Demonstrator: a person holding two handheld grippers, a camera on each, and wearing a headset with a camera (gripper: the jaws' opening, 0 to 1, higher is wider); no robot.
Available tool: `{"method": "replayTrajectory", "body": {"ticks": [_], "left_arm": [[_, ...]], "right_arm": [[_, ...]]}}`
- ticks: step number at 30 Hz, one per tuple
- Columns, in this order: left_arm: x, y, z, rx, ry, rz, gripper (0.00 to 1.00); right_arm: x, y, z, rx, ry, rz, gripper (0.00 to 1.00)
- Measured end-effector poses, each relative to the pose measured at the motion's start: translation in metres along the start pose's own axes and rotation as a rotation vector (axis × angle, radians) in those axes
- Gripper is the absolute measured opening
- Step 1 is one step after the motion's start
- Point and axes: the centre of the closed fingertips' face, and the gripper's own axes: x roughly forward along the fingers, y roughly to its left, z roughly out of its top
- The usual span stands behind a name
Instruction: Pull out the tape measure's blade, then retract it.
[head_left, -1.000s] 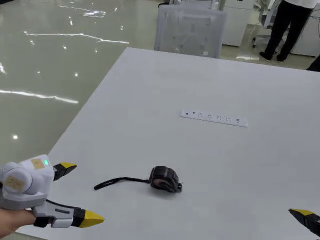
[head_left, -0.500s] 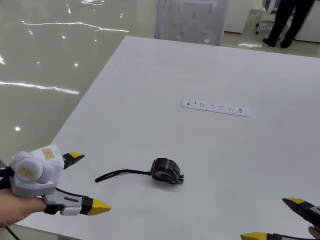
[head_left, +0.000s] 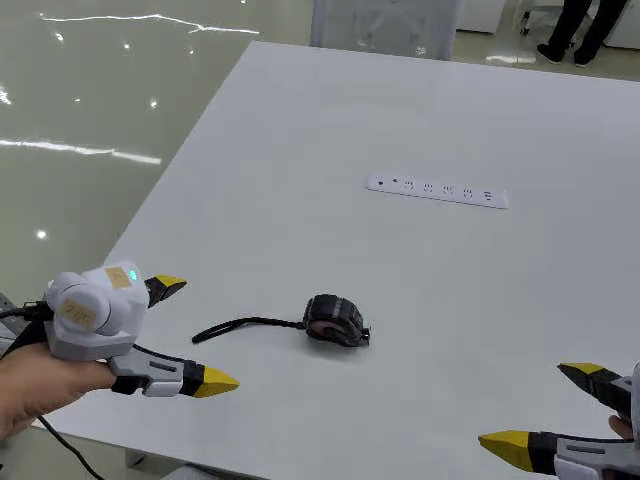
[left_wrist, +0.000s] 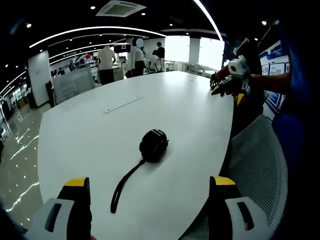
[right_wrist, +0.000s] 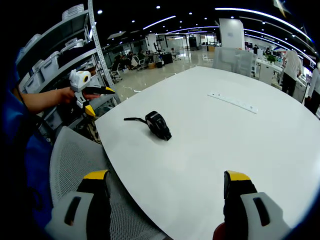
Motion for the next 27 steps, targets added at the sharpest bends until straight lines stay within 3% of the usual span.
{"method": "replayTrajectory", "body": {"ticks": [5,13,27], "left_arm": [[0.01,-0.001,0.003,0.011,0.006,-0.01,0.94],[0.023,-0.002,0.009,0.02,0.003,-0.022,0.92],[0.053,-0.006,0.024,0.057,0.012,-0.045,0.89]], "right_arm": [[0.009,0.001,-0.002,-0.045,0.026,0.014,0.89],[0.02,0.0,0.0,-0.054,0.022,0.029,0.88],[0.047,0.002,0.008,-0.138,0.028,0.079,0.79]]}}
